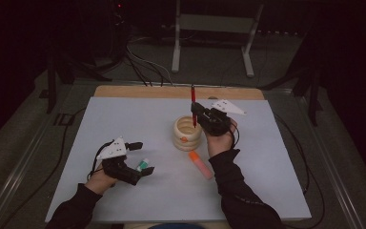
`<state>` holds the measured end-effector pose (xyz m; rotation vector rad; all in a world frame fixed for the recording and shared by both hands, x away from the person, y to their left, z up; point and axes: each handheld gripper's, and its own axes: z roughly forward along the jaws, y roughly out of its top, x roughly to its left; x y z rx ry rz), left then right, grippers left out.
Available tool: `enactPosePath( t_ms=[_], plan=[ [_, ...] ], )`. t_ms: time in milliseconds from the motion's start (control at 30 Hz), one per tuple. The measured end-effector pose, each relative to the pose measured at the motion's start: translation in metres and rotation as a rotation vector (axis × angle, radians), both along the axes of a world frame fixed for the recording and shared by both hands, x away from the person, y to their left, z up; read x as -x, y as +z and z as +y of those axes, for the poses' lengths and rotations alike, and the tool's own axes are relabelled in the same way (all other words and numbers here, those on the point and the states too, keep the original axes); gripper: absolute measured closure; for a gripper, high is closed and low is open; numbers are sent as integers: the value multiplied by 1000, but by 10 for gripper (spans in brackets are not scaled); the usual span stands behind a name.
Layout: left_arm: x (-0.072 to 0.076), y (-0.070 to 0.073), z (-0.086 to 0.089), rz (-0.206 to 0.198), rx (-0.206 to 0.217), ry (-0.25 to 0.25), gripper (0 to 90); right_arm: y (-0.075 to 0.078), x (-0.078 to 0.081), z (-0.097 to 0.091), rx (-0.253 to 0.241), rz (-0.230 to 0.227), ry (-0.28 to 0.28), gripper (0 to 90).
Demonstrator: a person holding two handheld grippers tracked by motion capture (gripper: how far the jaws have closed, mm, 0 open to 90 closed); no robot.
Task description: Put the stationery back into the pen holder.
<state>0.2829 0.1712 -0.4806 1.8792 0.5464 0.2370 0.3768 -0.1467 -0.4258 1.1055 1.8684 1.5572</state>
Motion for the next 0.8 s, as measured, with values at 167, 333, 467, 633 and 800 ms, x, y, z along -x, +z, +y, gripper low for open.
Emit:
enactPosePath(
  t_ms=[167, 333, 467, 633, 800],
  plan=[
    [0, 0, 0, 3, 0, -2, 20, -9, -8, 1, 10, 26, -11, 793],
    [-1, 0, 1, 4, 3, -1, 20, -16, -13, 4, 20, 57, -8, 793],
    [-1, 0, 1, 4, 7, -2, 21, -21, -15, 7, 28, 80, -1, 792],
    [-1, -1, 1, 5, 7, -4, 20, -26, -18, 10, 51, 105, 4, 792],
    [-1, -1, 1, 5, 3, -4, 21, -31, -19, 11, 58, 142, 13, 791]
  ],
)
